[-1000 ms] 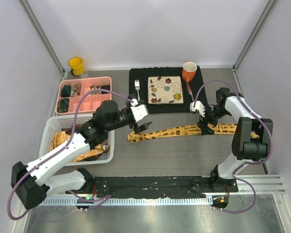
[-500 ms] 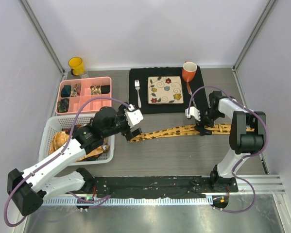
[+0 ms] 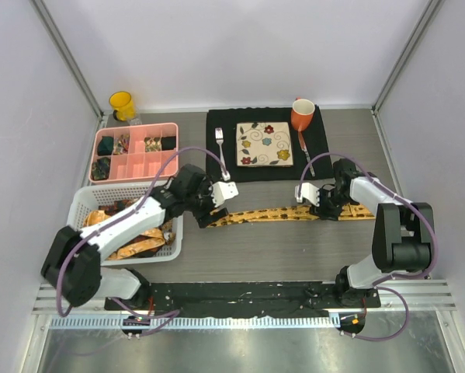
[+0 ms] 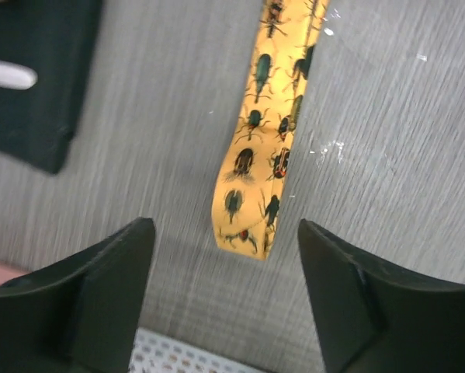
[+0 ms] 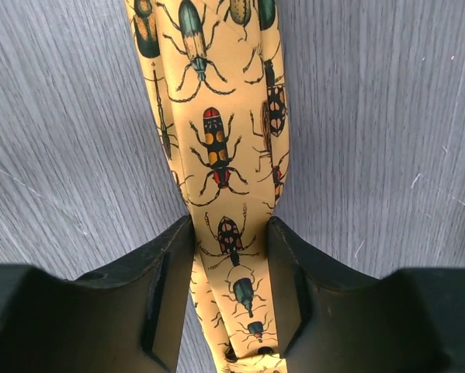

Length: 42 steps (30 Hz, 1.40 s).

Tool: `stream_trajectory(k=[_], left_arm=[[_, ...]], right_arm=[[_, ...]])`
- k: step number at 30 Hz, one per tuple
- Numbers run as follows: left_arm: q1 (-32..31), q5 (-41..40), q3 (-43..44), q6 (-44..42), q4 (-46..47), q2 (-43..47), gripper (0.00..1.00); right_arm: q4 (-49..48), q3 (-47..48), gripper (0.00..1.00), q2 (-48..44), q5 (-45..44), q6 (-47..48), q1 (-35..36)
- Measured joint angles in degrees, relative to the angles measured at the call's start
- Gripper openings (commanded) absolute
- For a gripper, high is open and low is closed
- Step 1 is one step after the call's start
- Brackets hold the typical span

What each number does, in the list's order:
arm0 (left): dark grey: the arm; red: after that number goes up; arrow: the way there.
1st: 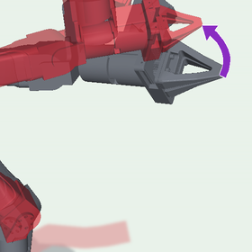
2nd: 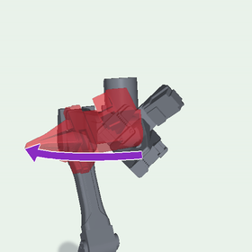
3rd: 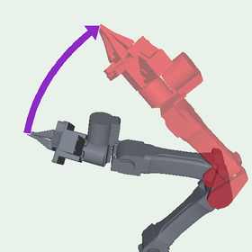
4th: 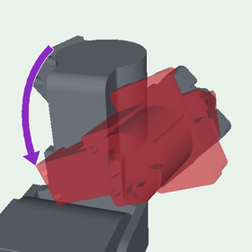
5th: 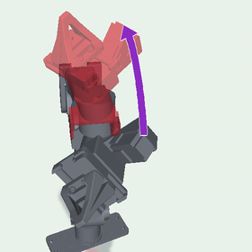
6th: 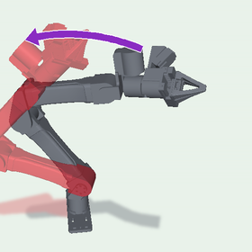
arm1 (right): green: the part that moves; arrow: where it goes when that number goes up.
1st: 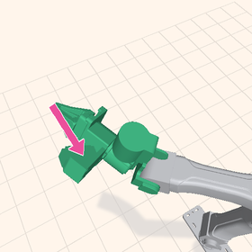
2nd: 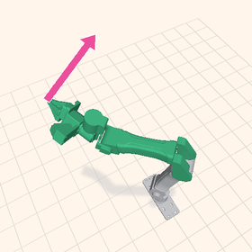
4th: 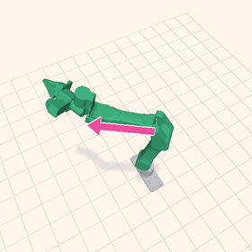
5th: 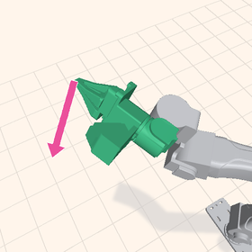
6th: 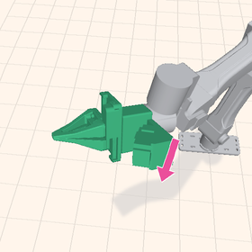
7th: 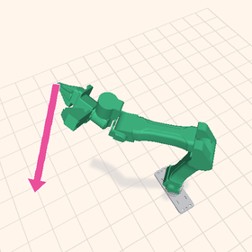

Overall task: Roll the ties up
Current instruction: Roll the tie at the center of the board.

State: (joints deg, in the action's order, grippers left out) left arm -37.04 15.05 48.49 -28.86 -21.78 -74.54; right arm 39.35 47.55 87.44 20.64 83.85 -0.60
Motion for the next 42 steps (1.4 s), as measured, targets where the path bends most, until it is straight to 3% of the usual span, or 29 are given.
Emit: stream_trajectory(k=[10, 18, 20, 24, 28, 32, 37, 38, 41, 42], left_arm=[[-0.44, 7.19, 11.32, -7.48, -1.68, -17.86, 0.87], [-3.28, 8.46, 13.31, -10.49, -2.67, -25.03, 0.83], [-3.85, 8.28, 13.31, -11.54, -3.28, -26.12, 0.80], [-3.93, 6.91, 13.31, -14.19, -4.90, -27.23, 0.60], [-3.89, 7.06, 13.31, -16.72, -5.95, -27.34, 0.47], [-3.87, 7.72, 13.18, -19.34, -6.47, -27.28, 0.39], [-3.87, 7.48, 12.70, -22.27, -6.10, -26.88, 0.45], [-3.87, 7.19, 12.63, -22.77, -5.79, -26.82, 0.47], [-3.76, 6.47, 12.61, -23.74, -4.98, -26.80, 0.62], [-3.67, 6.14, 12.66, -24.09, -4.52, -26.80, 0.72]], right_arm=[[-1.18, -0.57, 0.43, -0.46, -0.81, -2.29, 0.22], [-1.53, -0.52, 0.51, -0.46, -0.96, -2.56, 0.24], [-1.62, -0.46, 0.52, -0.46, -0.96, -2.32, 0.24], [-1.51, -0.39, 0.51, -0.42, -0.94, -1.46, 0.24], [-0.81, 0.26, 0.51, 0.26, -0.92, -1.03, 0.24], [0.09, 0.94, 0.48, 0.85, -0.98, -0.74, 0.28], [1.14, 1.38, 0.57, 1.09, -1.29, 0.13, 0.44], [1.44, 1.44, 0.63, 1.09, -1.46, 0.33, 0.44], [2.69, 1.68, 0.74, 1.07, -1.99, 0.98, 0.44], [3.21, 1.70, 0.77, 1.07, -2.08, 1.11, 0.44]])
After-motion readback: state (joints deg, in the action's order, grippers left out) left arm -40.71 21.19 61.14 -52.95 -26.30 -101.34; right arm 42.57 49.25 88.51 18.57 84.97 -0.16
